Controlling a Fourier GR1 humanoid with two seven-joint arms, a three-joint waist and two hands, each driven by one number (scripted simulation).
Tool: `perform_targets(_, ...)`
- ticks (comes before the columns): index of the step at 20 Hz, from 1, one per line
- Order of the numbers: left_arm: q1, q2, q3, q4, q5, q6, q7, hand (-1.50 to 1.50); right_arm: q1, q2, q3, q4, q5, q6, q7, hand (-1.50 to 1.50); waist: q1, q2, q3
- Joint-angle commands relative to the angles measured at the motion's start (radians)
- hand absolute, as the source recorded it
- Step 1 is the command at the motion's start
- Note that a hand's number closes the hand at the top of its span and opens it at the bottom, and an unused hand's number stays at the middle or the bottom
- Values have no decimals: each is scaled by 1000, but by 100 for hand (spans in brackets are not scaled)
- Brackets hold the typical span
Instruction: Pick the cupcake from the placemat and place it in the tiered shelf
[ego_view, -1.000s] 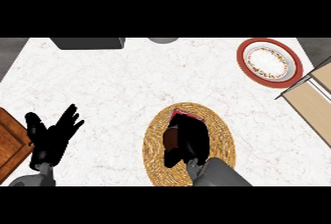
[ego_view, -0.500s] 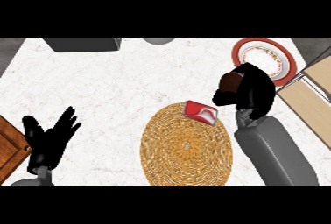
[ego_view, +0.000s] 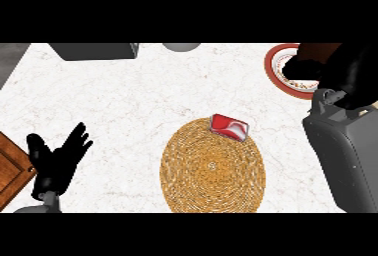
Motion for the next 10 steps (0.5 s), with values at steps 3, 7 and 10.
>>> perform_targets(3, -12, 1, -6, -8, 8, -3, 53, 0, -161, -48, -135, -85, 51, 302, 228, 150, 6, 3, -3)
perform_targets(7, 5, -4, -8, 5, -5, -7, 11, 0, -173, -98, -249, -108, 43, 369, 174, 150, 8, 9, -2)
perform_targets(10, -19, -25, -13, 21, -10, 10, 23, 0, -263, -180, -346, -83, 26, 429, 105, 150, 13, 13, -2)
